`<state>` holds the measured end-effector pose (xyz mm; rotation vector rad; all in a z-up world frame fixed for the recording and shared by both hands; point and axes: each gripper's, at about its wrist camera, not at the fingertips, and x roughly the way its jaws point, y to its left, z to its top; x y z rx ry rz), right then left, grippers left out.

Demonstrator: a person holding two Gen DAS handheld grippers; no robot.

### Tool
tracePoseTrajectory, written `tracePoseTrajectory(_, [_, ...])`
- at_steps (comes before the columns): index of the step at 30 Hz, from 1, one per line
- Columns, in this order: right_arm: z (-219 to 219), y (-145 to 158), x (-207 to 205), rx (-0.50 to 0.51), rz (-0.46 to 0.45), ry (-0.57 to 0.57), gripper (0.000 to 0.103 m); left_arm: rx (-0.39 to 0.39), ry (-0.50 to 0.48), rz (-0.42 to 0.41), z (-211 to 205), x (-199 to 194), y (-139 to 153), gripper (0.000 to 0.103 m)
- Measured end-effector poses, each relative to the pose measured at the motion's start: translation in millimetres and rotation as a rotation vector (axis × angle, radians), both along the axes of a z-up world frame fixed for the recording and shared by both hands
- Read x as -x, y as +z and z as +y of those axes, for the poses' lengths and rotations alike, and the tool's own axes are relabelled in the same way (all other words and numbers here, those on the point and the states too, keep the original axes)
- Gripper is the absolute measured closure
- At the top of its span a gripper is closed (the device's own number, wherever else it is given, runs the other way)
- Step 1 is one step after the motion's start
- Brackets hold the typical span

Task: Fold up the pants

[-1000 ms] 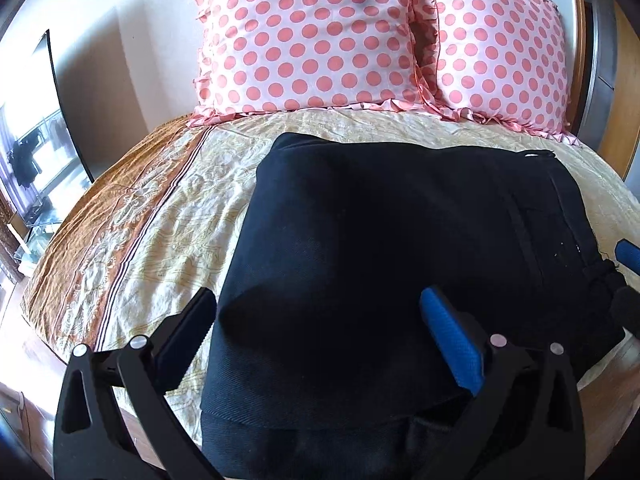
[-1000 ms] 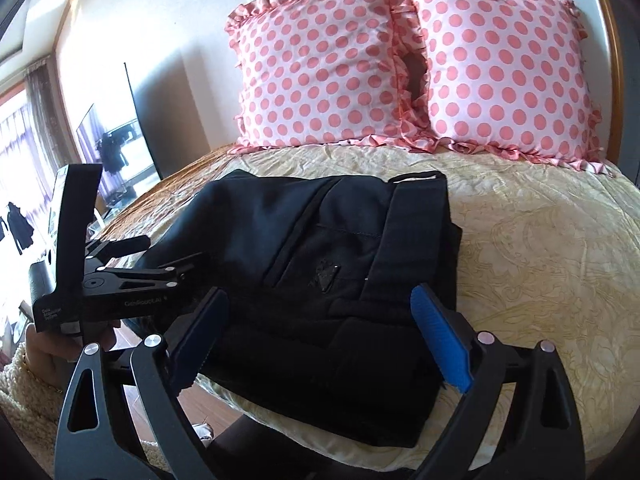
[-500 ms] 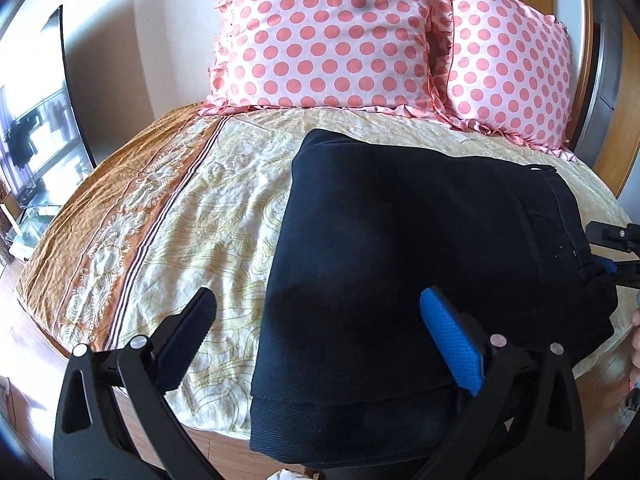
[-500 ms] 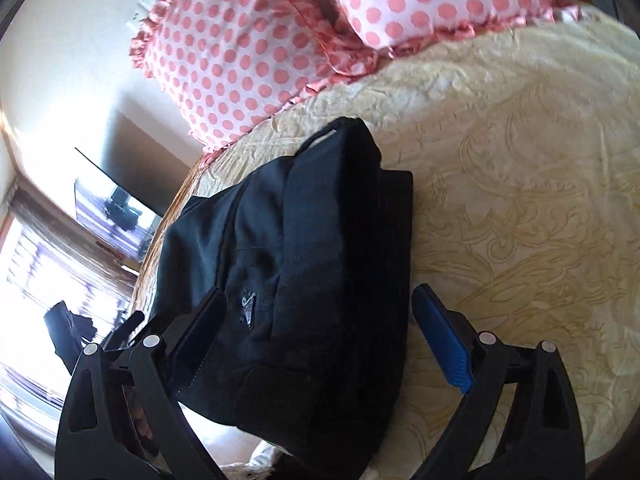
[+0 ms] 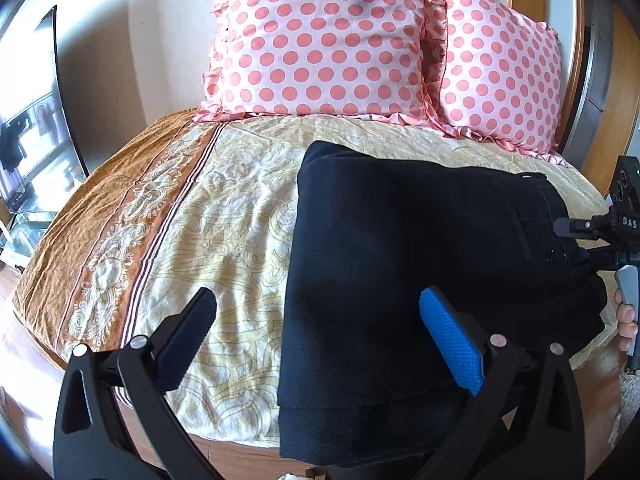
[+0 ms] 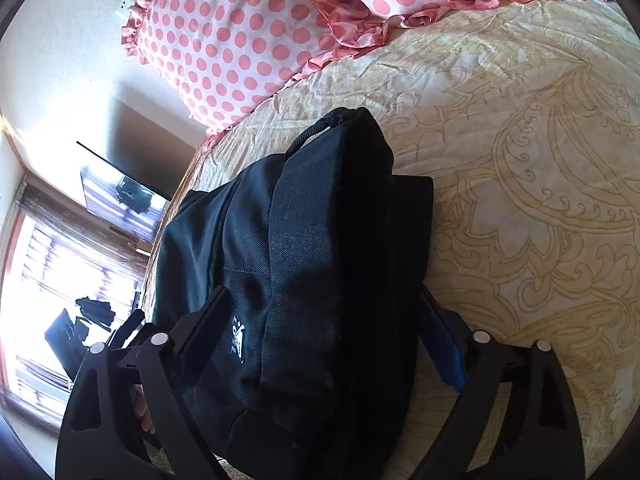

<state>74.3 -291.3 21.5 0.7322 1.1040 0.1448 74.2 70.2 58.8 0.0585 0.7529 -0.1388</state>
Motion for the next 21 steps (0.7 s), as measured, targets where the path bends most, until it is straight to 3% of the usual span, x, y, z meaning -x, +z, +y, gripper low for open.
tracePoseTrajectory(2, [-3, -1, 3, 0.001, -0.005, -0.003, 0.040, 0.055, -0.010, 0.003, 11, -6, 7, 0.002])
tracePoseTrajectory(6, [-3, 0, 7, -0.021, -0.039, 0.001, 0.051, 0.244, -0.063, 0.065, 35, -30, 15, 0.002])
tracePoseTrajectory(9, [3, 13, 8, -0.026, -0.088, 0.021, 0.060, 0.380, -0.120, 0.179, 44, -54, 9, 0.002])
tracePoseTrajectory(12, [6, 20, 9, -0.019, -0.113, 0.038, 0.061, 0.463, -0.174, 0.262, 41, -71, 2, 0.003])
tracePoseTrajectory(16, [0, 10, 9, -0.044, -0.094, 0.022, 0.061, 0.448, -0.163, 0.341, 31, -88, -13, 0.009])
tracePoseTrajectory(19, [-1, 8, 7, -0.032, -0.076, 0.021, 0.054, 0.487, -0.166, 0.438, 27, -98, -29, 0.016])
tracePoseTrajectory(21, [-3, 7, 7, -0.033, -0.057, 0.018, 0.049, 0.486, -0.176, 0.444, 26, -98, -31, 0.016])
